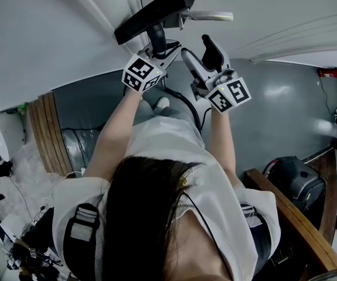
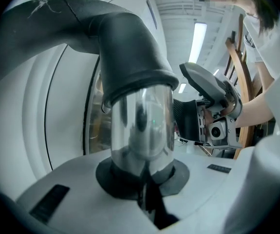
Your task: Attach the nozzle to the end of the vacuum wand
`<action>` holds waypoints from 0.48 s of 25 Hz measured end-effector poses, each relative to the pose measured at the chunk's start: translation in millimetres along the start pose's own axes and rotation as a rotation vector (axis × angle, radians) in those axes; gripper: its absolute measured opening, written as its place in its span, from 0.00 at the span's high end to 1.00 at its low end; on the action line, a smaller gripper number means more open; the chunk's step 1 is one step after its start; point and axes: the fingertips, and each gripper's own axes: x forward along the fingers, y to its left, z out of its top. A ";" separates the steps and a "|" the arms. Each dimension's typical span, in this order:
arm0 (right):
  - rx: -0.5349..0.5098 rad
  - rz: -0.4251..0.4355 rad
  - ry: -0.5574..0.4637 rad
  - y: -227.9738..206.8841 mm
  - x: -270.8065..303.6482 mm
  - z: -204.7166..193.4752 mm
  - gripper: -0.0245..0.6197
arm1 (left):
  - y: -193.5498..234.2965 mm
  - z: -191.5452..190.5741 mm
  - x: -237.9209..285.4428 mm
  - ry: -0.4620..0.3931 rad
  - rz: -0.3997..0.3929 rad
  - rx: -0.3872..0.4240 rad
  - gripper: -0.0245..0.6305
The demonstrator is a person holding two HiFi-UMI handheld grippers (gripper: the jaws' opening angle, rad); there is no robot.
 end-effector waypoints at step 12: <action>0.014 0.000 0.044 -0.7 6.0 -15.0 0.44 | 2.4 -0.6 4.9 0.011 -0.010 0.001 0.94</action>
